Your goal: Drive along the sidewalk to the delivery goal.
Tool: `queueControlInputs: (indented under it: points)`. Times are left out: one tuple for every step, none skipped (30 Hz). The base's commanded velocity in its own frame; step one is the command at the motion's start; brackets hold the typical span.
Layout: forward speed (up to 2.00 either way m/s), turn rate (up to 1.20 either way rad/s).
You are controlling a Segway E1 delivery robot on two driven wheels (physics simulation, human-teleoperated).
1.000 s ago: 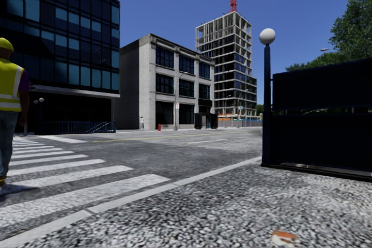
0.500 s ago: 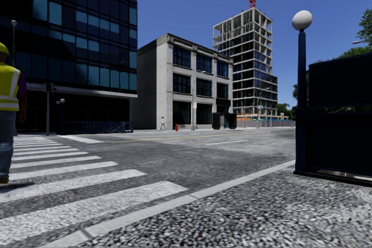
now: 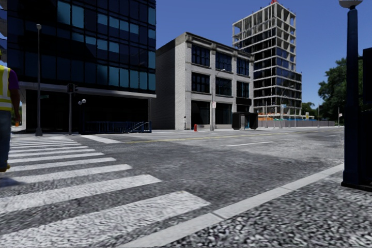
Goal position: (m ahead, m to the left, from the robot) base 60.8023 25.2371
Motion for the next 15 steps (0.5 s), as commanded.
queueControlInputs:
  points:
    - [0.86, 0.31]
    - [0.86, 0.31]
    - [0.86, 0.31]
    - [0.86, 0.31]
    - [0.86, 0.31]
    - [0.85, 0.31]
    - [0.85, 0.31]
    - [0.85, 0.31]
    - [0.85, 0.31]
    - [0.85, 0.31]
    - [0.86, 0.31]
    - [0.86, 0.31]
    - [0.87, 0.31]
    - [0.88, 0.31]
    - [0.88, 0.31]
